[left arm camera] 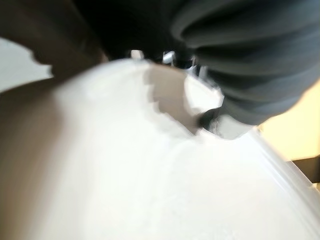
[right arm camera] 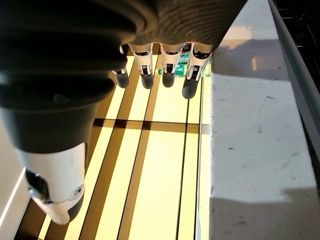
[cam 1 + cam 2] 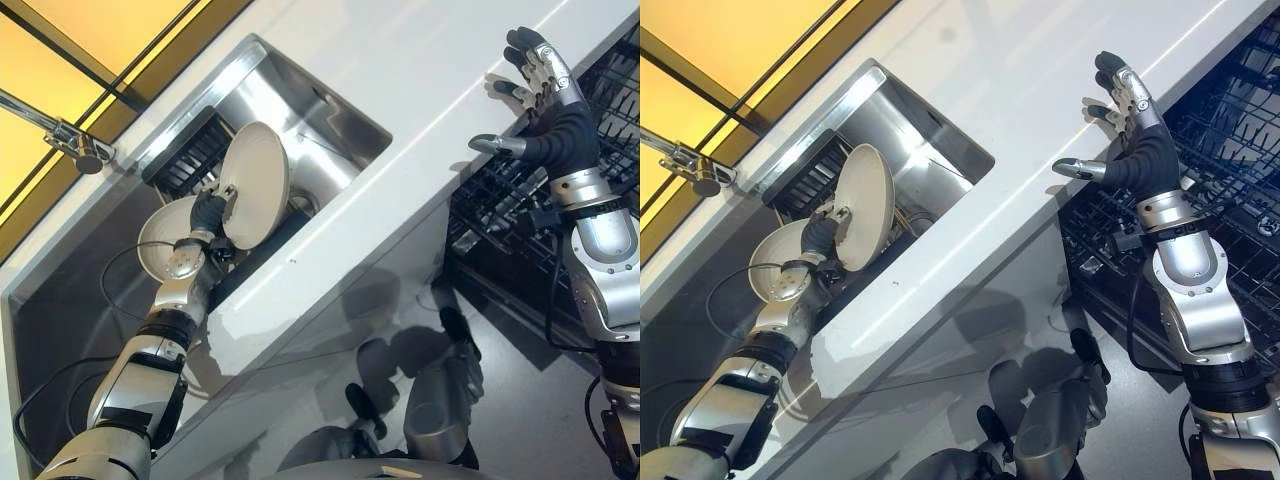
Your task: Pick up plates and place into dishwasher.
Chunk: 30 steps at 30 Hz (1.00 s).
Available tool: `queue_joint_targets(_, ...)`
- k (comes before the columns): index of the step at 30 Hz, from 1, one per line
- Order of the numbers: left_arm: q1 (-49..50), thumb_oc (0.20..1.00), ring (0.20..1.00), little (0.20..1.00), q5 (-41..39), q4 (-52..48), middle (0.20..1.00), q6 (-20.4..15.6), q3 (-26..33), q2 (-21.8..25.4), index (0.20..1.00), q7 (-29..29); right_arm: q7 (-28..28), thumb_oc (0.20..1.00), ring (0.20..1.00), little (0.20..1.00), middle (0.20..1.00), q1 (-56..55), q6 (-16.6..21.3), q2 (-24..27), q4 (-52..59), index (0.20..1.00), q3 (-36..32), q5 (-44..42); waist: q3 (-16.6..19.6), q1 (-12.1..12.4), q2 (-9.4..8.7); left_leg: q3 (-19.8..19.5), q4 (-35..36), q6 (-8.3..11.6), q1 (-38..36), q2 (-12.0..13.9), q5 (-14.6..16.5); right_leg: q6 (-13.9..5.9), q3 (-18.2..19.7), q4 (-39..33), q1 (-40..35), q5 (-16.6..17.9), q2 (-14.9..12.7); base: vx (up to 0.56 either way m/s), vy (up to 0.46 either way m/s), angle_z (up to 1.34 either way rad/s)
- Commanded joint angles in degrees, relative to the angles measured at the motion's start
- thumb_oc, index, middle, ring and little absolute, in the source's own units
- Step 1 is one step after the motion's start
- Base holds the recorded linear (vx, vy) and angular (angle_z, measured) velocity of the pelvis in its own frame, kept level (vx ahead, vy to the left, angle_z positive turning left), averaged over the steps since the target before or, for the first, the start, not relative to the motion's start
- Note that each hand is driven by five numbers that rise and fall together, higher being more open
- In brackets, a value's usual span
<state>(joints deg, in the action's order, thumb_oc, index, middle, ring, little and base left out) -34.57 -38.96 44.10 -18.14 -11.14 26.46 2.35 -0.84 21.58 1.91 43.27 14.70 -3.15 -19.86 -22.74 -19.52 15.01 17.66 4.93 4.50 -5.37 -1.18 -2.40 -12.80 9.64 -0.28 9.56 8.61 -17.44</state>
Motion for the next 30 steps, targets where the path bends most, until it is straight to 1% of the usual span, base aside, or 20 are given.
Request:
queue_joint_targets(1, 3.4, 0.200, 0.200, 0.200, 1.8, -3.5, 0.200, -7.9, 5.4, -1.7, 0.200, 5.3, 0.8, 1.000, 1.000, 1.000, 1.000, -9.2, -2.7, -0.9, -5.4, 1.000, 0.0, -0.6, 2.8, 1.4, -1.32, -4.1, -9.2, 1.04, 8.6, -1.3, 2.2, 3.37, -3.2, 9.8, 2.6, -7.3, -2.2, -0.04, -0.051, 0.10)
queue_joint_targets(5, 3.5, 0.200, 0.200, 0.200, 3.4, -7.7, 0.200, -10.3, 6.5, -2.6, 0.200, 8.9, 0.4, 1.000, 1.000, 1.000, 1.000, -9.7, -2.5, -2.5, -5.3, 1.000, 0.2, 0.4, 3.6, 2.3, -1.59, -4.7, -9.0, 0.98, 8.4, -1.1, 2.3, 3.41, -4.1, 9.7, 2.1, -7.4, -2.4, -0.05, -0.064, 0.06)
queue_joint_targets(8, 4.2, 0.200, 0.200, 0.200, 3.7, -10.0, 0.200, -11.3, 7.2, -3.7, 0.200, 9.7, 0.6, 1.000, 1.000, 1.000, 1.000, -10.6, -2.2, -3.7, -5.1, 1.000, -0.2, 1.0, 4.4, 2.7, -1.82, -5.0, -8.7, 0.92, 7.8, -1.0, 2.4, 3.40, -4.7, 9.5, 1.2, -7.7, -2.4, -0.01, -0.055, 0.06)
queue_joint_targets(14, 6.8, 0.200, 0.200, 0.200, 4.7, -13.6, 0.200, -11.7, 8.5, -5.5, 0.200, 9.8, 2.2, 1.000, 1.000, 1.000, 1.000, -13.7, -1.6, -5.2, -4.4, 1.000, -1.7, 1.5, 6.7, 3.4, -1.90, -5.7, -7.8, 0.78, 5.7, -0.8, 2.5, 3.35, -6.1, 8.8, -1.7, -8.4, -2.4, 0.04, -0.044, 0.10)
queue_joint_targets(19, 9.1, 0.200, 0.200, 0.200, 4.2, -15.2, 0.200, -10.9, 9.0, -5.7, 0.200, 9.2, 3.6, 1.000, 1.000, 1.000, 1.000, -16.0, -1.4, -6.3, -4.3, 1.000, -2.4, 1.8, 9.0, 3.9, -1.90, -6.2, -7.4, 0.57, 3.7, -0.8, 3.0, 3.35, -7.2, 8.2, -4.2, -8.8, -2.4, 0.08, -0.046, 0.07)
queue_joint_targets(22, 10.4, 0.200, 0.200, 0.200, 3.4, -16.4, 0.200, -11.5, 9.6, -5.6, 0.200, 9.5, 4.5, 1.000, 1.000, 1.000, 1.000, -17.2, -0.1, -7.0, -4.2, 1.000, -2.8, 2.5, 10.5, 4.3, -2.07, -6.4, -7.1, 0.39, 2.5, -0.8, 3.3, 3.38, -8.0, 8.0, -5.6, -9.2, -2.4, 0.05, -0.055, 0.11)
queue_joint_targets(24, 11.5, 0.200, 0.200, 0.200, 3.9, -17.4, 0.200, -12.4, 10.1, -5.3, 0.200, 10.5, 5.3, 1.000, 1.000, 1.000, 1.000, -17.3, 1.2, -6.4, -3.3, 1.000, -3.4, 1.5, 11.6, 4.6, -2.34, -6.7, -6.9, 0.27, 1.7, -0.6, 3.7, 3.42, -8.7, 7.8, -6.5, -9.6, -2.2, 0.04, -0.067, 0.06)
queue_joint_targets(26, 12.4, 0.200, 0.200, 0.200, 5.0, -19.0, 0.200, -14.0, 10.6, -4.9, 0.200, 12.5, 5.9, 1.000, 1.000, 1.000, 1.000, -16.6, 3.0, -5.8, -2.0, 1.000, -4.2, 1.3, 12.5, 5.0, -2.69, -6.9, -6.7, 0.26, 1.0, -0.5, 4.1, 3.52, -9.3, 7.4, -7.3, -9.8, -1.9, 0.00, -0.082, 0.01)
queue_joint_targets(30, 13.8, 0.200, 0.200, 0.200, 8.4, -23.2, 0.200, -15.6, 11.9, -4.2, 0.200, 17.4, 7.5, 1.000, 1.000, 1.000, 1.000, -14.2, 6.2, -5.1, 0.5, 1.000, -5.5, 0.6, 14.4, 6.0, -3.91, -7.4, -6.2, 0.19, -0.1, 0.1, 4.8, 3.67, -10.2, 6.1, -9.0, -10.2, -0.9, -0.03, -0.121, 0.06)
